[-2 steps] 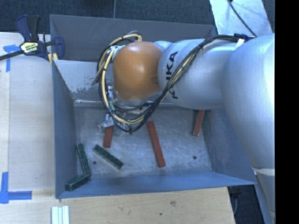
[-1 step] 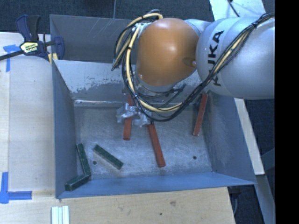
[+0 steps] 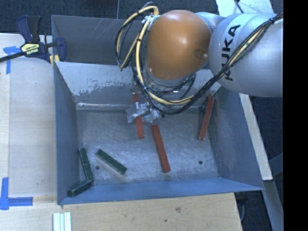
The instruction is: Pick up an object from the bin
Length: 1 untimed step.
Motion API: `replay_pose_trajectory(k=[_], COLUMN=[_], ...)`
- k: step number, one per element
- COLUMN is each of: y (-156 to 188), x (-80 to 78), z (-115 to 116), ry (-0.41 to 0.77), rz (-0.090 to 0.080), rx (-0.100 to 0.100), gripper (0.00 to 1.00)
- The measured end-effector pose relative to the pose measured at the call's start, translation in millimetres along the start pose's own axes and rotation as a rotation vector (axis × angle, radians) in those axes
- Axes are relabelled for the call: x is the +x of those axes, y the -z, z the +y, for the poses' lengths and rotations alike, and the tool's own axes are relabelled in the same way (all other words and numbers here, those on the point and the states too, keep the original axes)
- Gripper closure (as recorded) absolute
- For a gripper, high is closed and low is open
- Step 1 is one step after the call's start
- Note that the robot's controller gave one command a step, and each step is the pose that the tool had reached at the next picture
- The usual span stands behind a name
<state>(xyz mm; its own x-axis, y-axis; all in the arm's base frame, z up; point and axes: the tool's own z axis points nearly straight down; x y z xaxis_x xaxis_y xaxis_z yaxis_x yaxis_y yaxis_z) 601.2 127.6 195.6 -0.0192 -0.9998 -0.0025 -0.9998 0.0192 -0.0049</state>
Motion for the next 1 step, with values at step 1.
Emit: replay_pose_trajectory(k=[1], y=[67.6], x=[15.8], z=[68.9], ry=[0.006], rz=[0.002], rx=[0.0], gripper=[1.0])
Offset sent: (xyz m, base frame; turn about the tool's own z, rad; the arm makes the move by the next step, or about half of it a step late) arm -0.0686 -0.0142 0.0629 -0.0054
